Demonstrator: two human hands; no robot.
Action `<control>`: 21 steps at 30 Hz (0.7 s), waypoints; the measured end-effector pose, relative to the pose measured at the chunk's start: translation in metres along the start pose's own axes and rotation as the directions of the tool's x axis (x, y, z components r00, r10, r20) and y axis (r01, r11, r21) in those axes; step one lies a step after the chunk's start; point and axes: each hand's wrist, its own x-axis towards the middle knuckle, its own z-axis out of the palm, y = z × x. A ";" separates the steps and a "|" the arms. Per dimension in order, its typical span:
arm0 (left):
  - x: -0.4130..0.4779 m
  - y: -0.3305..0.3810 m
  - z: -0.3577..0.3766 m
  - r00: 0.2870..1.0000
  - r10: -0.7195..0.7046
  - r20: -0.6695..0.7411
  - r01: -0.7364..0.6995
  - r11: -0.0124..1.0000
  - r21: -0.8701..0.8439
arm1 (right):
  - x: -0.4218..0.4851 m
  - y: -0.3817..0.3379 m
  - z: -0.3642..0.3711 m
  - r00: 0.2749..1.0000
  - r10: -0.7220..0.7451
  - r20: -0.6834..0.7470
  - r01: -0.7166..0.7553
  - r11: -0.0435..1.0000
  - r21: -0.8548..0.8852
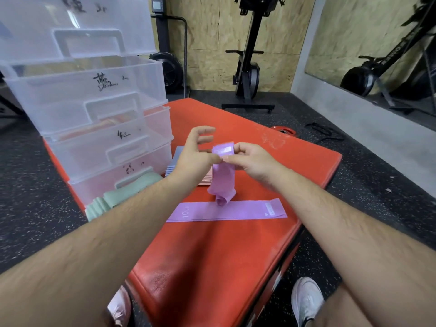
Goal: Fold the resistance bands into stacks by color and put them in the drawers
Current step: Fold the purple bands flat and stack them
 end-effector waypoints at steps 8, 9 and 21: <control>0.007 0.003 -0.025 0.979 -0.202 0.016 0.202 0.979 -0.018 | -0.006 -0.011 0.004 0.993 -0.081 0.084 0.087 0.993 -0.080; 0.005 0.004 -0.028 0.983 -0.180 0.034 0.178 0.983 0.042 | -0.008 -0.012 0.003 0.991 -0.084 0.104 0.093 0.992 -0.085; 0.008 0.010 -0.072 0.977 -0.128 -0.170 0.134 0.991 0.022 | -0.025 -0.011 -0.052 0.980 0.094 0.178 -0.038 0.955 -0.294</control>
